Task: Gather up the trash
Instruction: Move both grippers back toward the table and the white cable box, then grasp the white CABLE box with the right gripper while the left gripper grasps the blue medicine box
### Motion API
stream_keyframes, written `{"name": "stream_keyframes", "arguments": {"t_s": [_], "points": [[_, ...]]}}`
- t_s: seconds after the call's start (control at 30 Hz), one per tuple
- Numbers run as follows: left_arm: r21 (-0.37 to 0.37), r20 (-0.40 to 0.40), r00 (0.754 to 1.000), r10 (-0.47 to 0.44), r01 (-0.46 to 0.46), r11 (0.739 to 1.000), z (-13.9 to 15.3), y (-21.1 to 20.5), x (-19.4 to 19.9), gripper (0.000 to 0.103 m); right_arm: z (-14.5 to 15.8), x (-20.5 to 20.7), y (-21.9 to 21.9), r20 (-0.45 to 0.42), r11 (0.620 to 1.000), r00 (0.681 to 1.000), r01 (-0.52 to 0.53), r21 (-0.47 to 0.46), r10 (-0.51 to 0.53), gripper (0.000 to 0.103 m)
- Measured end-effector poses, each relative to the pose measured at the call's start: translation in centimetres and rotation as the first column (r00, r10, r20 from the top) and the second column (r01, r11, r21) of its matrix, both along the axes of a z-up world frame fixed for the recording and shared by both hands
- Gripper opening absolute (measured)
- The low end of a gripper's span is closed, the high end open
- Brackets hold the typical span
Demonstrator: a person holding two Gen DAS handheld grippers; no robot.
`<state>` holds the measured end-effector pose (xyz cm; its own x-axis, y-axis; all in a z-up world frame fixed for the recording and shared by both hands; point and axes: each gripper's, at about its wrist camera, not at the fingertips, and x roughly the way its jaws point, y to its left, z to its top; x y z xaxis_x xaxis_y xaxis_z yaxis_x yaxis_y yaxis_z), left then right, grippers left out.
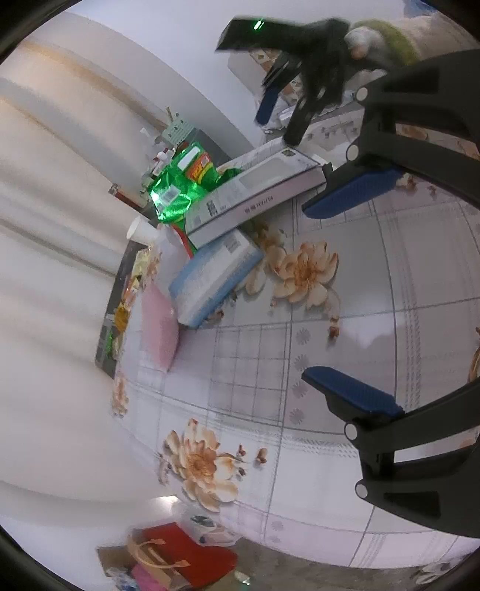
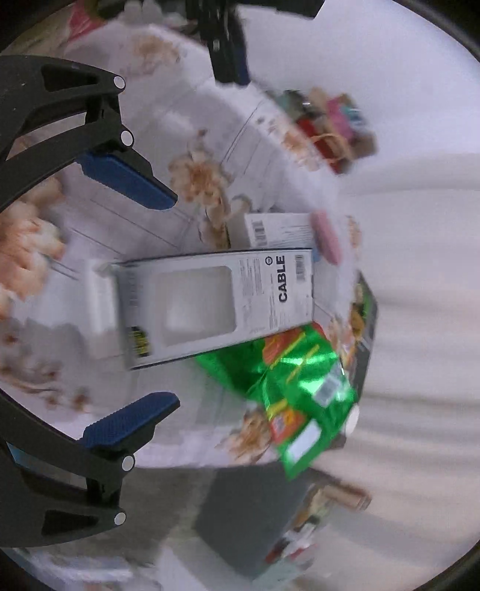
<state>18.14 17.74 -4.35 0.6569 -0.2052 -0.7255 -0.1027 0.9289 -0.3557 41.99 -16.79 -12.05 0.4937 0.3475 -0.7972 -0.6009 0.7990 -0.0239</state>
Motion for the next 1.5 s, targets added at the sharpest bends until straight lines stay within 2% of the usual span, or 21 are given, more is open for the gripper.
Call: {"name": "stream_keyframes", "arguments": {"t_s": [0.07,0.23,0.37,0.5,0.63,0.83,1.0,1.07,1.2,1.43,1.5], "points": [[-0.011,-0.010,1.000,0.005,-0.005,1.000,-0.4,0.4,0.2,0.080,-0.8,1.3,1.1,-0.019,0.999,1.000,-0.016,-0.033,0.015,0.095],[-0.075,-0.040,0.999,0.009,-0.012,0.997,-1.1,0.9,2.0,0.080,-2.2,4.0,2.1,-0.097,0.998,0.995,-0.036,-0.045,0.031,0.095],[-0.179,-0.079,0.997,-0.005,-0.010,0.984,-1.4,1.0,6.4,0.081,-2.9,5.1,2.6,-0.156,0.999,0.987,-0.029,-0.023,0.025,0.095],[-0.236,-0.096,0.995,0.033,-0.055,0.970,-1.6,1.1,10.6,0.081,-4.0,5.5,3.8,-0.178,0.998,0.984,-0.031,-0.048,0.022,0.095],[-0.218,-0.123,0.990,0.065,-0.090,0.972,-2.5,0.8,14.1,0.081,-4.8,5.1,4.5,-0.172,0.995,0.985,-0.033,-0.098,0.015,0.085],[-0.180,-0.162,0.978,0.129,-0.157,0.971,-3.9,0.1,17.7,0.081,-4.9,3.9,3.4,-0.178,0.995,0.983,0.013,-0.094,-0.030,0.084],[-0.132,-0.188,0.967,0.170,-0.196,0.972,-4.6,-0.8,19.0,0.081,-5.0,1.3,1.7,-0.179,0.994,0.981,0.053,-0.100,-0.070,0.084],[-0.112,-0.200,0.962,0.185,-0.210,0.971,-5.1,-1.3,19.5,0.082,-5.1,0.3,0.8,-0.205,0.995,0.975,0.072,-0.073,-0.086,0.084],[-0.035,-0.180,0.964,0.195,-0.204,0.978,-5.1,-2.6,20.2,0.086,-4.8,-2.0,-1.1,-0.228,0.993,0.967,0.113,-0.032,-0.117,0.084],[0.062,-0.169,0.945,0.280,-0.273,0.960,-5.3,-3.6,21.2,0.091,-4.4,-4.8,-3.4,-0.227,0.981,0.955,0.194,-0.001,-0.189,0.084],[0.110,-0.161,0.944,0.289,-0.274,0.955,-5.4,-4.0,21.4,0.091,-4.6,-5.1,-3.8,-0.239,0.976,0.949,0.217,0.018,-0.207,0.084]]}}
